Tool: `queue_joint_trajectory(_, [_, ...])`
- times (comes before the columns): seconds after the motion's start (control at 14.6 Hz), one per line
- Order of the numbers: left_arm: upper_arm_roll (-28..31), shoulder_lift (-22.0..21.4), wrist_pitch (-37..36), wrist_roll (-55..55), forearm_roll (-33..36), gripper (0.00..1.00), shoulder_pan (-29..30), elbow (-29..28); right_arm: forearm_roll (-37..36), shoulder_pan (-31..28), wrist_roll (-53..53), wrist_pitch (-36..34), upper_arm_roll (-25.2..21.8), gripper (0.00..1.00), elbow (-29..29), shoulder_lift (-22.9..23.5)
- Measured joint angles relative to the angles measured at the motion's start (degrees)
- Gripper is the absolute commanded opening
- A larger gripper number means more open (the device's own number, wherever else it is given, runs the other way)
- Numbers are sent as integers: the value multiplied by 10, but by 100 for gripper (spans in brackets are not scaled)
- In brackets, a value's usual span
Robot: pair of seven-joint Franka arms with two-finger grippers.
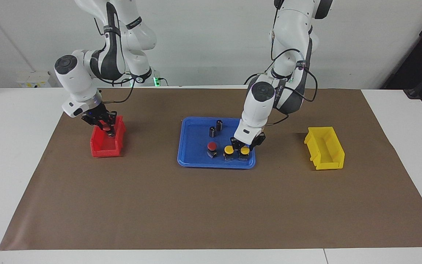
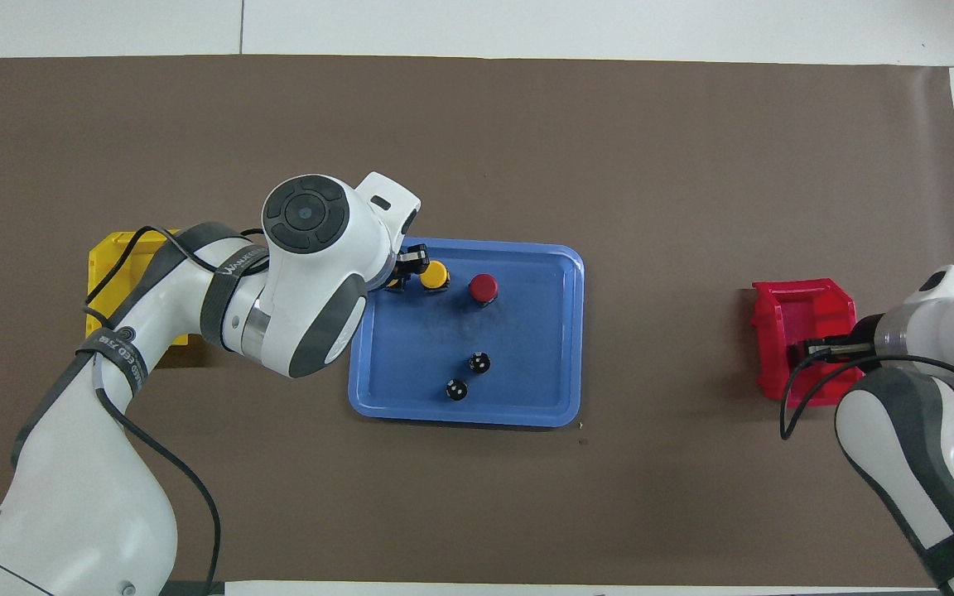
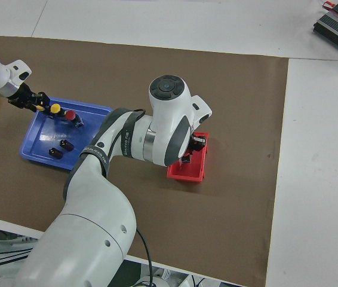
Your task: Sort red and yellow buttons by color
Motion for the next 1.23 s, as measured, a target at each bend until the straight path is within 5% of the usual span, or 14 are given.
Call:
queue_joint_trajectory(0.21, [1, 0, -7, 0, 0, 1, 0, 11, 0, 0, -1, 6, 0, 29, -12, 0])
queue_joint_trajectory(0.34, [5, -4, -68, -1, 0, 1, 1, 49, 0, 0, -1, 6, 0, 59, -15, -1])
queue_joint_trajectory(0.75, [13, -121, -281, 71, 25, 1, 78, 81, 0, -2, -29, -18, 0, 62, 0, -3])
queue_joint_trajectory(0.96, [17, -163, -290, 194, 42, 2, 175, 38, 0, -5, -46, -98, 0, 63, 66, -2])
queue_joint_trajectory(1.23, [20, -171, -251, 264, 42, 2, 295, -3, 6, 20, -26, -227, 7, 84, 193, 6])
